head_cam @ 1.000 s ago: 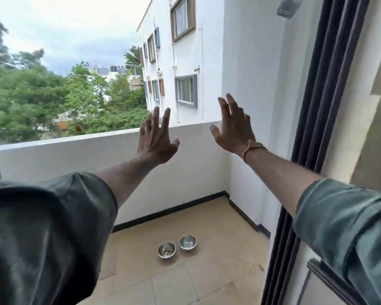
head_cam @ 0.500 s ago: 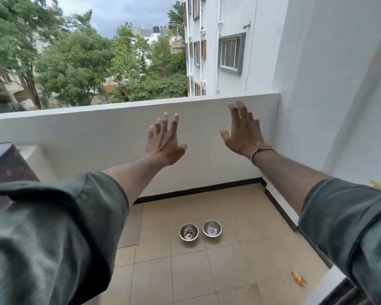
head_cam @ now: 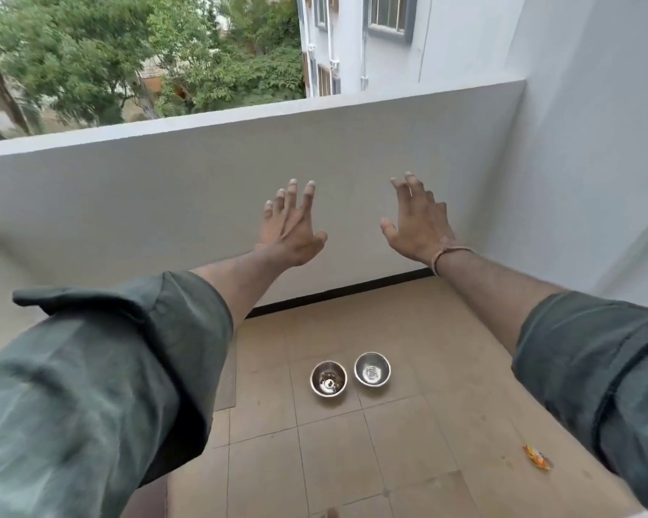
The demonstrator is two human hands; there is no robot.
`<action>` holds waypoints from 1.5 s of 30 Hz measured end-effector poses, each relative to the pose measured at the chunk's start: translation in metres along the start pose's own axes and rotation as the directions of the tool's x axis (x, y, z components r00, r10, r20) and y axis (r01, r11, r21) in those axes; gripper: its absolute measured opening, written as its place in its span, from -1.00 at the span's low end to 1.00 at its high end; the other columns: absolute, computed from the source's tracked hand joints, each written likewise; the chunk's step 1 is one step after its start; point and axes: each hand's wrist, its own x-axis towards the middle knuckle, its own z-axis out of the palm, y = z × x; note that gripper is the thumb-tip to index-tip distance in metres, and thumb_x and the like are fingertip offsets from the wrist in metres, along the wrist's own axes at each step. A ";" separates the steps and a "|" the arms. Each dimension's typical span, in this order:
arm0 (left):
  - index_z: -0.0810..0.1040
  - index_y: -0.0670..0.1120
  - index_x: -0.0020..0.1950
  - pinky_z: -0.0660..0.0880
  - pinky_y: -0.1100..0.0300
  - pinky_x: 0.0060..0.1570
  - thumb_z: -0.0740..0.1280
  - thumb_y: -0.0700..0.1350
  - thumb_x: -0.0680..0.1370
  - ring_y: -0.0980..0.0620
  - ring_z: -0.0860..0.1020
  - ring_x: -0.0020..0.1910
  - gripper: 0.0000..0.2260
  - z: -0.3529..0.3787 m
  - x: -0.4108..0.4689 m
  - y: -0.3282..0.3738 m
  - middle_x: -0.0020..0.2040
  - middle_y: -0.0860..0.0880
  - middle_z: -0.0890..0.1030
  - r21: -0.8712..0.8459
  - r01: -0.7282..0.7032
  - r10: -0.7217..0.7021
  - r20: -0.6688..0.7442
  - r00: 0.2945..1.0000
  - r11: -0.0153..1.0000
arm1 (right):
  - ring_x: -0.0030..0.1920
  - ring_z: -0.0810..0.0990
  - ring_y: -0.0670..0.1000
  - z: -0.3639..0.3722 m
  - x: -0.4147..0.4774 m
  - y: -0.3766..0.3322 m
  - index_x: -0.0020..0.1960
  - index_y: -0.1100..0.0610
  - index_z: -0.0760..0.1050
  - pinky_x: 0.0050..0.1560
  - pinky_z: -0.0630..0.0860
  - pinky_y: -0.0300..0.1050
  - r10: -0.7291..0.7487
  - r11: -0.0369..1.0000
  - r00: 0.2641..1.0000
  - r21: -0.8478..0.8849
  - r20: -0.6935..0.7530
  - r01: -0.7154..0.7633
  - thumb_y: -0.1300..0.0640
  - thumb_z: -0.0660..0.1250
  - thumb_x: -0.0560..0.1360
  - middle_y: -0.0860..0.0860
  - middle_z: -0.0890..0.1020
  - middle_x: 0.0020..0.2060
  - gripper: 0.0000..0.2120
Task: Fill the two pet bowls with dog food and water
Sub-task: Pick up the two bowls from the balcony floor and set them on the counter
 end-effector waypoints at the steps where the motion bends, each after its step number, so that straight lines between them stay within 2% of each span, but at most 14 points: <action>1: -0.08 0.01 0.67 -0.01 -0.17 0.61 0.29 0.10 0.56 -0.25 -0.01 0.64 -0.20 0.011 0.017 -0.006 0.67 -0.18 -0.05 -0.008 0.008 -0.007 0.018 1.000 1.000 | 0.45 0.34 0.29 0.013 0.014 0.002 0.59 0.14 0.14 0.36 0.33 0.26 0.013 1.000 1.000 0.007 0.018 -0.013 -0.02 0.31 0.59 0.17 0.13 0.61 -0.33; 13: -0.05 -0.03 0.67 0.02 -0.17 0.60 0.28 0.07 0.55 -0.25 0.02 0.64 -0.21 0.181 0.159 -0.054 0.67 -0.21 0.00 -0.016 0.114 -0.107 0.246 0.963 0.993 | 0.48 0.33 0.28 0.193 0.142 0.076 0.59 0.13 0.14 0.39 0.32 0.27 0.046 0.998 0.966 0.036 0.253 -0.057 -0.01 0.32 0.58 0.18 0.13 0.61 -0.33; 20: -0.02 -0.05 0.67 0.06 -0.14 0.59 0.29 0.08 0.56 -0.24 0.06 0.63 -0.23 0.304 0.208 -0.073 0.66 -0.22 0.04 -0.025 0.231 -0.205 0.369 0.906 0.973 | 0.52 0.29 0.25 0.320 0.180 0.146 0.59 0.13 0.17 0.42 0.30 0.27 0.058 0.995 0.894 0.052 0.445 -0.091 0.01 0.34 0.57 0.17 0.15 0.61 -0.33; 23: -0.01 -0.05 0.68 0.07 -0.13 0.58 0.30 0.08 0.57 -0.22 0.07 0.63 -0.22 0.364 0.210 -0.089 0.67 -0.21 0.05 -0.007 0.285 -0.253 0.446 0.858 0.958 | 0.47 0.34 0.27 0.379 0.180 0.172 0.60 0.13 0.16 0.40 0.32 0.25 0.074 0.994 0.849 0.033 0.524 -0.107 0.00 0.34 0.56 0.15 0.15 0.62 -0.30; 30: 0.01 -0.06 0.67 0.15 -0.15 0.54 0.31 0.05 0.58 -0.23 0.15 0.60 -0.24 0.514 0.196 -0.143 0.66 -0.18 0.08 0.042 0.412 -0.342 0.637 0.691 0.910 | 0.53 0.29 0.25 0.517 0.155 0.229 0.60 0.15 0.15 0.40 0.31 0.30 0.100 0.990 0.743 0.010 0.662 -0.142 0.04 0.34 0.56 0.15 0.16 0.61 -0.31; 35: 0.08 -0.08 0.65 0.26 -0.17 0.46 0.32 0.04 0.59 -0.23 0.28 0.52 -0.29 0.634 0.181 -0.177 0.61 -0.14 0.22 0.057 0.391 -0.317 0.697 0.643 0.919 | 0.46 0.36 0.29 0.624 0.127 0.264 0.59 0.15 0.17 0.37 0.37 0.26 0.097 0.991 0.677 -0.008 0.729 -0.133 0.03 0.34 0.57 0.17 0.20 0.58 -0.33; 40: 0.05 -0.08 0.66 0.26 -0.16 0.49 0.33 0.01 0.60 -0.22 0.26 0.54 -0.28 0.745 0.157 -0.200 0.63 -0.15 0.20 0.046 0.376 -0.273 0.769 0.578 0.925 | 0.38 0.43 0.33 0.729 0.100 0.292 0.58 0.19 0.18 0.33 0.44 0.26 0.074 0.994 0.627 -0.006 0.775 -0.109 0.05 0.37 0.57 0.21 0.23 0.56 -0.33; 45: 0.09 -0.07 0.65 0.39 -0.12 0.38 0.32 -0.03 0.61 -0.21 0.35 0.48 -0.33 0.839 0.126 -0.223 0.59 -0.17 0.27 0.054 0.521 -0.338 0.816 0.469 0.852 | 0.37 0.44 0.33 0.820 0.063 0.316 0.58 0.19 0.18 0.34 0.47 0.23 0.095 0.987 0.564 -0.002 0.821 -0.162 0.11 0.37 0.56 0.21 0.25 0.54 -0.32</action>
